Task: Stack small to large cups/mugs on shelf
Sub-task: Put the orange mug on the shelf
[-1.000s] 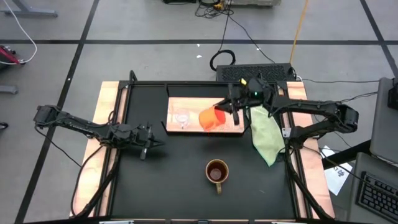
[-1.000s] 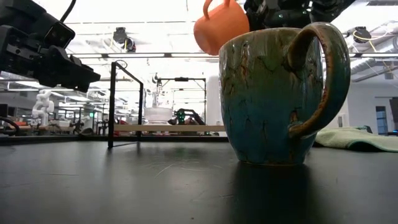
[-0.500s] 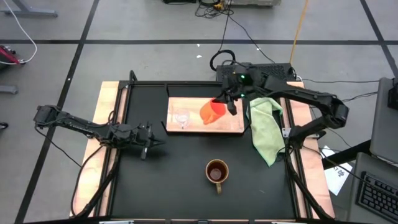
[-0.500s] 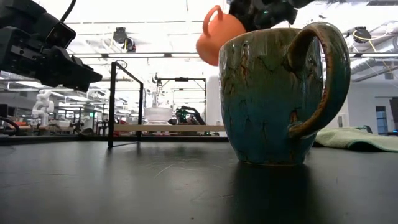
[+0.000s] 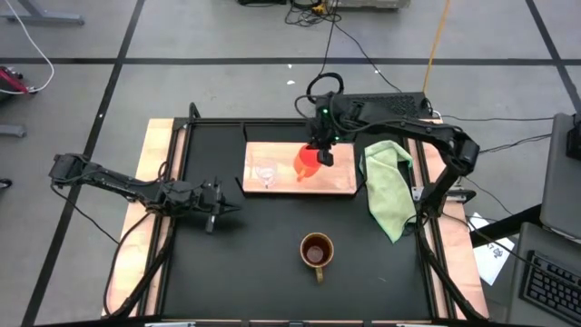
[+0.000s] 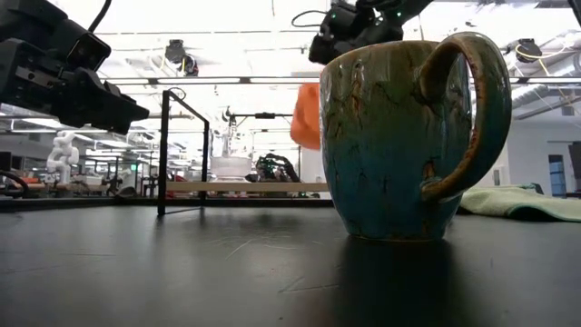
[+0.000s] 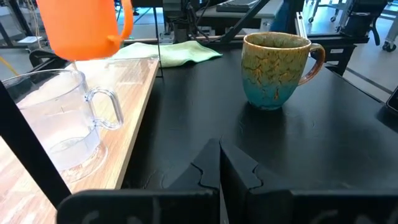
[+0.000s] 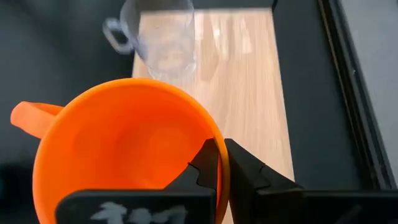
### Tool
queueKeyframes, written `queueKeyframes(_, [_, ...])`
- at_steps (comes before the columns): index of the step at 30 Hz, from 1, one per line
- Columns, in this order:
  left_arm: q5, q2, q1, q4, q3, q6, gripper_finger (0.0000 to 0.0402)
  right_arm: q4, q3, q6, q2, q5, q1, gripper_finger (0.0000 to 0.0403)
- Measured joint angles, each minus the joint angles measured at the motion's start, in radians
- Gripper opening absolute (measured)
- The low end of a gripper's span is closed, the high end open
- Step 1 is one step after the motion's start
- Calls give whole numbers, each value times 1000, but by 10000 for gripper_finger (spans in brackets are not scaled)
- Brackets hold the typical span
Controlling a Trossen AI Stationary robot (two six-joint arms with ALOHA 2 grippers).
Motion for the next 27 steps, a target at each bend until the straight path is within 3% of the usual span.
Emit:
queueKeyframes(5, [0,0,0,-5,0,1,3,-12,4,-56,23,50,23,4])
queueKeyframes(27, [0,0,0,-23,0,-8,3,-17,4,-145,74,48,71,4])
